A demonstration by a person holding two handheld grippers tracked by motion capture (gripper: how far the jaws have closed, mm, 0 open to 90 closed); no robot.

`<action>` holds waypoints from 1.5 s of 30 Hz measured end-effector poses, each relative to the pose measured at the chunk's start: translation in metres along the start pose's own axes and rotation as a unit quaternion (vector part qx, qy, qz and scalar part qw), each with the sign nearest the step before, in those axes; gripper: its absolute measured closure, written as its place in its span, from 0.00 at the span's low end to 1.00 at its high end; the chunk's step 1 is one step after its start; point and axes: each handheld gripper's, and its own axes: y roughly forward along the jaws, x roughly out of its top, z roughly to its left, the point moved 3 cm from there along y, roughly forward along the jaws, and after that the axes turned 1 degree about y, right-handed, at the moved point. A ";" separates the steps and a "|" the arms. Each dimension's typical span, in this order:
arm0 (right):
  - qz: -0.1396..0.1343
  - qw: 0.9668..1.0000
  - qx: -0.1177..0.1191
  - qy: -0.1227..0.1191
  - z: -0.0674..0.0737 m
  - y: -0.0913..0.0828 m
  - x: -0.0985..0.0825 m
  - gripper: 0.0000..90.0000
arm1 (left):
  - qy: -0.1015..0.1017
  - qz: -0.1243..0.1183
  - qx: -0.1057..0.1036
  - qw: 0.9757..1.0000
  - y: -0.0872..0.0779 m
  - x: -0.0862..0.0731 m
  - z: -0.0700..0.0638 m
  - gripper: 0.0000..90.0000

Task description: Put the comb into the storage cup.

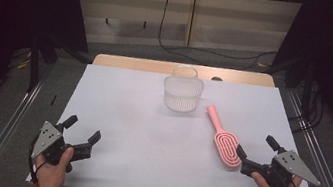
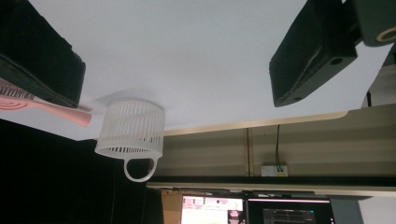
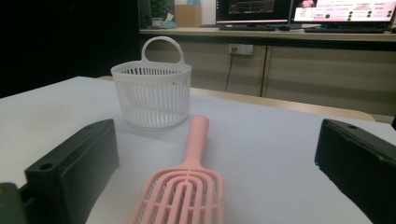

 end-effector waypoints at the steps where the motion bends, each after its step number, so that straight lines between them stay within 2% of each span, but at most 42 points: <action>1: 0.003 1.000 0.005 -0.005 0.001 0.000 0.001 0.01 | -0.001 0.001 -0.002 1.000 0.000 0.000 0.000 0.04; 3: 0.001 1.000 0.015 -0.016 0.004 0.000 0.004 0.01 | -0.002 0.004 -0.005 1.000 0.002 -0.001 0.001 0.04; 6: 0.004 1.000 0.028 -0.010 0.007 0.004 0.006 0.00 | -0.002 0.005 0.000 1.000 0.004 -0.003 0.003 0.04; 12: 0.001 0.999 0.044 -0.025 0.015 0.012 0.009 0.01 | -0.004 0.000 -0.006 1.000 0.004 -0.001 0.000 0.04; 15: -0.006 0.998 0.054 -0.017 0.016 0.014 0.013 0.04 | -0.002 0.004 -0.007 1.000 0.004 -0.002 0.000 0.04; 17: -0.009 0.998 0.057 -0.013 0.017 0.017 0.017 0.04 | 0.008 0.003 -0.005 1.000 0.005 -0.001 0.000 0.04; 19: -0.012 0.998 0.062 -0.008 0.018 0.022 0.019 0.05 | 0.006 0.001 -0.008 1.000 0.005 -0.001 0.001 0.04; 23: -0.016 0.998 0.061 -0.006 0.023 0.033 0.022 0.06 | 0.005 0.005 -0.011 1.000 0.006 -0.002 0.001 0.04; 28: -0.023 0.998 0.059 -0.014 0.024 0.041 0.025 0.08 | 0.003 0.003 -0.015 1.000 0.006 -0.002 0.000 0.03; 32: -0.028 0.998 0.057 -0.011 0.024 0.046 0.028 0.12 | 0.004 0.003 -0.015 1.000 0.006 -0.002 0.000 0.03; 33: -0.027 0.998 0.059 -0.007 0.023 0.051 0.029 0.17 | 0.005 0.005 -0.015 1.000 0.006 -0.002 0.001 0.03; 36: -0.025 0.998 0.058 -0.008 0.023 0.054 0.028 0.19 | 0.009 0.006 -0.016 1.000 0.006 -0.002 0.000 0.03; 39: -0.005 0.998 0.067 -0.007 0.023 0.057 0.024 0.27 | 0.005 0.008 -0.020 1.000 0.007 -0.003 -0.001 0.03; 44: 0.004 0.997 0.081 0.000 0.021 0.057 0.024 0.42 | 0.007 0.009 -0.018 1.000 0.006 -0.002 0.001 0.03; 45: 0.004 0.997 0.081 0.000 0.021 0.057 0.024 0.42 | 0.007 0.009 -0.018 1.000 0.006 -0.002 0.001 0.03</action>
